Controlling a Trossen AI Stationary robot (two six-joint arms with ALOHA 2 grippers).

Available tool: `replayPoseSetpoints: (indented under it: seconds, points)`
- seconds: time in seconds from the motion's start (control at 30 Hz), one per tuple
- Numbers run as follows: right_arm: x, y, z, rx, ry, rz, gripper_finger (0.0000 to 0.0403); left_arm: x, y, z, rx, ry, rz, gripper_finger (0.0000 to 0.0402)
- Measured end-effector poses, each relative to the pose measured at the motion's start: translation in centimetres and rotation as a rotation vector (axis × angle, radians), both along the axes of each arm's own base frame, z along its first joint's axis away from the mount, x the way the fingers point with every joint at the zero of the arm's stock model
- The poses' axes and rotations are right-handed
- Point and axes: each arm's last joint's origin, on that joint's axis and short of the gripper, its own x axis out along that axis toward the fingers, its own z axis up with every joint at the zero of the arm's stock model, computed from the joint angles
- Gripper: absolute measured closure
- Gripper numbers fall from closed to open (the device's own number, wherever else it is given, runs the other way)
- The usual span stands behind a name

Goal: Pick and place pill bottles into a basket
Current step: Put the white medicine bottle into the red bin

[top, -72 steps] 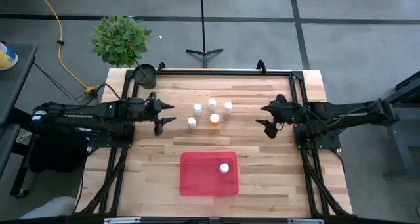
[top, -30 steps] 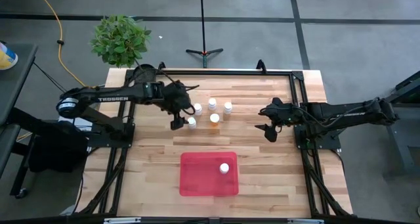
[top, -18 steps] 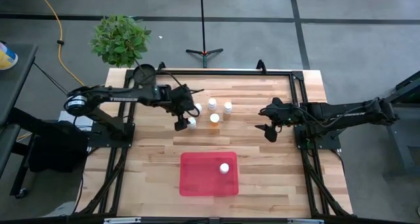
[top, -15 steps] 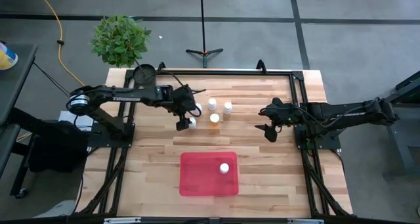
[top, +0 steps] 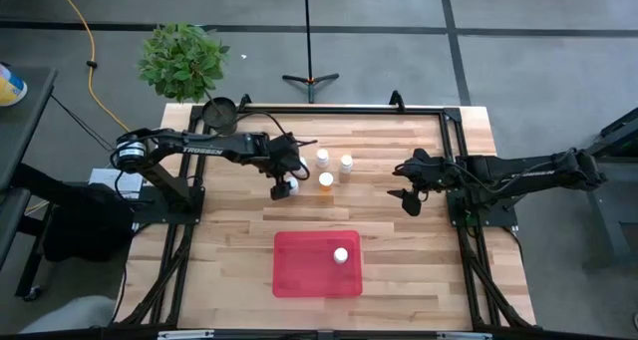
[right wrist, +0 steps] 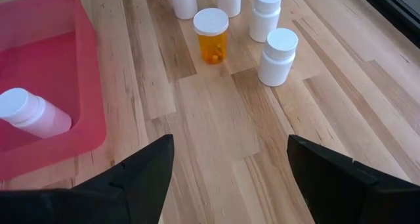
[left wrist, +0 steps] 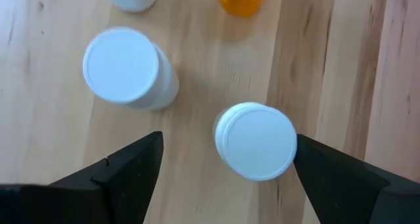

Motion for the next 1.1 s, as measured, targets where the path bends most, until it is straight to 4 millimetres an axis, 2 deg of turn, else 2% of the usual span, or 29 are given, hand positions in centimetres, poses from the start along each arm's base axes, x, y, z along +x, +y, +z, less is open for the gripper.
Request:
replayPoseSetpoints:
  seconds: [0.43, 0.83, 0.97, 1.1]
  points:
    - [0.0, 0.0, 0.0, 0.003, 0.0, -0.002, 0.0116, 0.2, -0.1, 0.0, -0.036, -0.02, -0.01, 0.005]
    - [0.0, 0.0, 0.0, 0.01, 0.002, -0.005, 0.0116, 0.7, 0.1, -1.5, -0.049, 0.019, -0.012, 0.0062]
    - [-0.1, 0.0, -0.1, 0.011, 0.006, -0.005, 0.0116, 0.7, 0.1, -1.5, -0.042, 0.023, -0.007, 0.0091]
    - [-0.1, 0.0, -0.1, 0.011, 0.006, -0.005, 0.0116, 0.6, 0.1, -1.5, -0.044, 0.031, -0.008, 0.015]
